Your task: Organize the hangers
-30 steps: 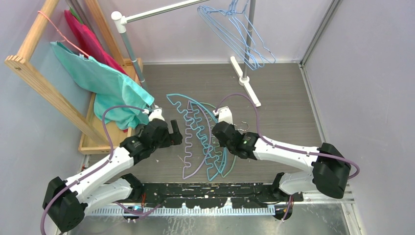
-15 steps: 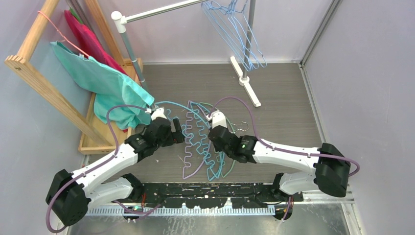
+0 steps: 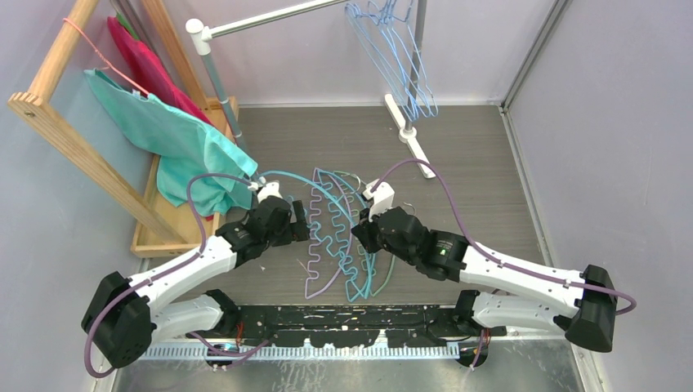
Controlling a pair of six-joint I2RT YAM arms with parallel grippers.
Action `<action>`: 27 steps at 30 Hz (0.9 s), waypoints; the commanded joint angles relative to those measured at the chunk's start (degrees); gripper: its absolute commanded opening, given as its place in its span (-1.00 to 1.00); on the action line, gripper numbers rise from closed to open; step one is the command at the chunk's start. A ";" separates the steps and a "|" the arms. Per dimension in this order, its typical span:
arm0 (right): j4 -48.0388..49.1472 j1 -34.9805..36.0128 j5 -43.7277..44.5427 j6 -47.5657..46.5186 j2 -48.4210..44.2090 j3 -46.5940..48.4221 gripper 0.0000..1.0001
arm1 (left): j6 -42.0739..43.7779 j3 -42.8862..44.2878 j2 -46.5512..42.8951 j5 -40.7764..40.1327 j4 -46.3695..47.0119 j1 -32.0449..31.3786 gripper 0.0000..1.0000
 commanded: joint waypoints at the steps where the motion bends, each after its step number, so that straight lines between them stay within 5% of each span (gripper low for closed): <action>1: 10.12 1.20 -10.89 -0.88 -2.71 0.72 -0.98 | 0.48 2.18 0.41 -0.91 3.70 -0.08 0.96; 11: 6.69 1.29 13.72 -3.01 -2.45 1.76 -0.98 | 4.08 6.83 -3.49 -0.21 -5.77 -0.14 0.96; 19: 6.54 1.29 21.70 -8.55 6.18 10.08 -0.98 | 5.72 11.99 -6.56 0.54 -17.53 -0.14 0.96; 27: 5.23 -4.24 23.30 -13.50 14.76 24.01 -0.98 | 5.86 7.29 -13.19 4.18 -16.49 -0.08 0.96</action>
